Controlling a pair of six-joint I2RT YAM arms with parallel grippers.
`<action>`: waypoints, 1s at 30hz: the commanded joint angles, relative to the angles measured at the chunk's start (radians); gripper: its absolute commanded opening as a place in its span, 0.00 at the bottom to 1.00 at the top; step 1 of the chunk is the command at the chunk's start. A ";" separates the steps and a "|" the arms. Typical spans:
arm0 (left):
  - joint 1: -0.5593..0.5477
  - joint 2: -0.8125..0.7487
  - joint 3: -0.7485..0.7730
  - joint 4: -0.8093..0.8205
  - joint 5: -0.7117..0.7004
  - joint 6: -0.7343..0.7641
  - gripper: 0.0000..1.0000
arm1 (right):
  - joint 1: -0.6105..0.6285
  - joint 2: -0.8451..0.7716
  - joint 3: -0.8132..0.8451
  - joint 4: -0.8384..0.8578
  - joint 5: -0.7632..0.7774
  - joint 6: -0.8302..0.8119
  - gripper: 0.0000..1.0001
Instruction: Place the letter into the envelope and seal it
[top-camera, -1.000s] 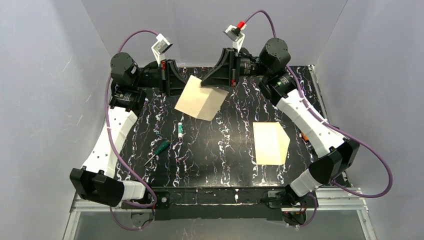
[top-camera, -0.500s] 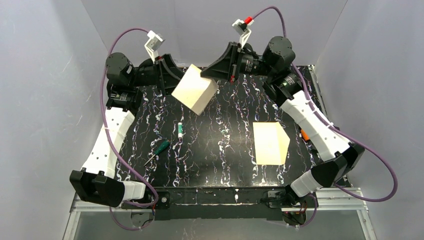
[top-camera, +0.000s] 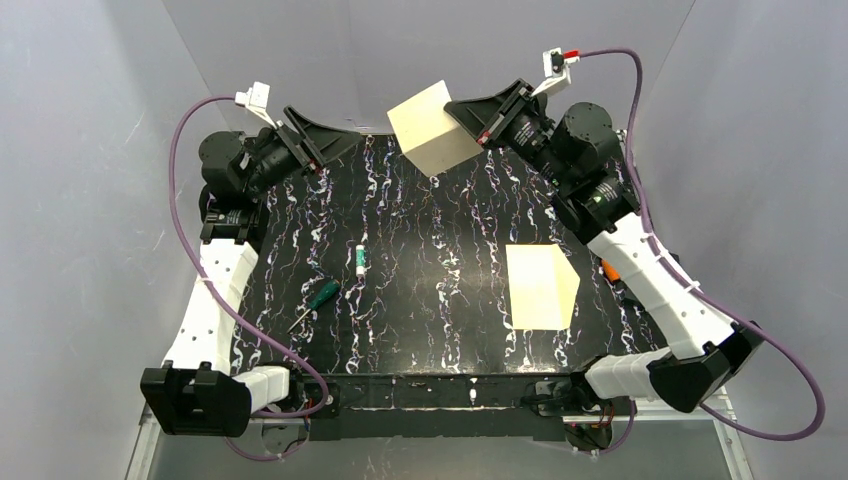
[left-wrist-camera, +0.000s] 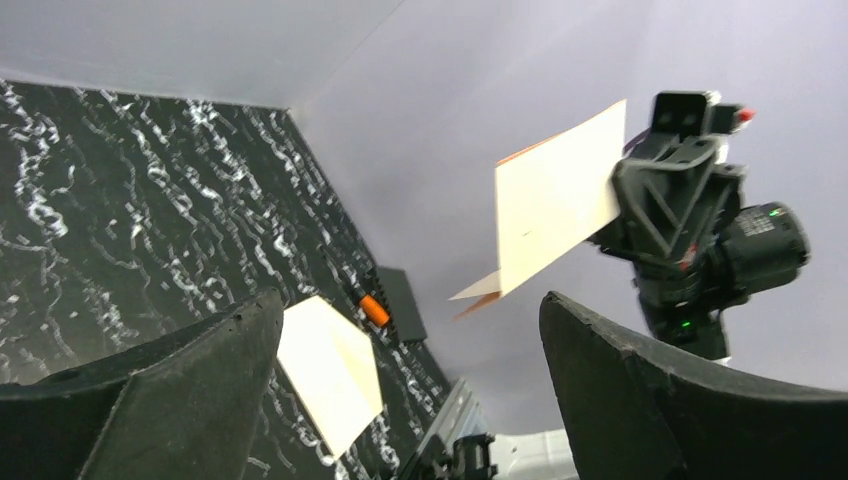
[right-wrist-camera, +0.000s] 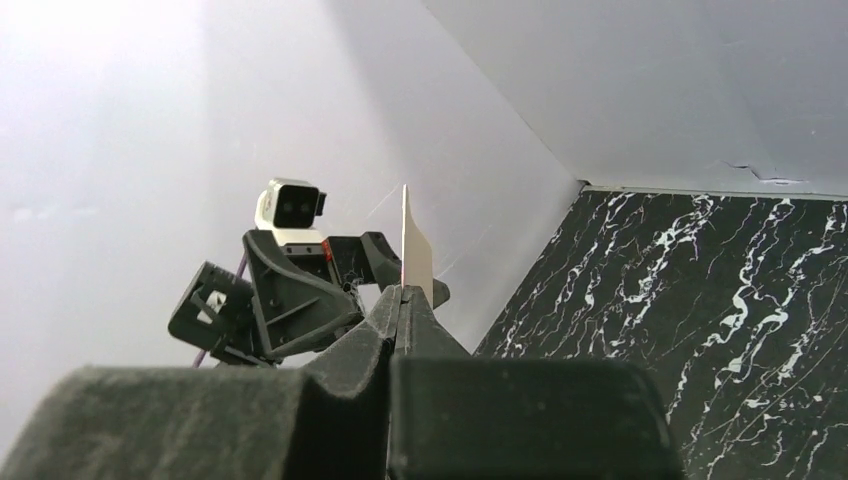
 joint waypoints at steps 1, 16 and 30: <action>-0.007 -0.022 -0.004 0.180 -0.032 -0.168 0.98 | 0.000 0.010 -0.001 0.109 0.023 0.096 0.01; -0.069 0.162 0.080 0.562 0.140 -0.709 0.92 | 0.000 0.090 0.023 0.254 -0.180 0.303 0.01; -0.072 0.167 0.053 0.730 0.126 -0.807 0.21 | 0.000 0.111 0.029 0.261 -0.211 0.326 0.01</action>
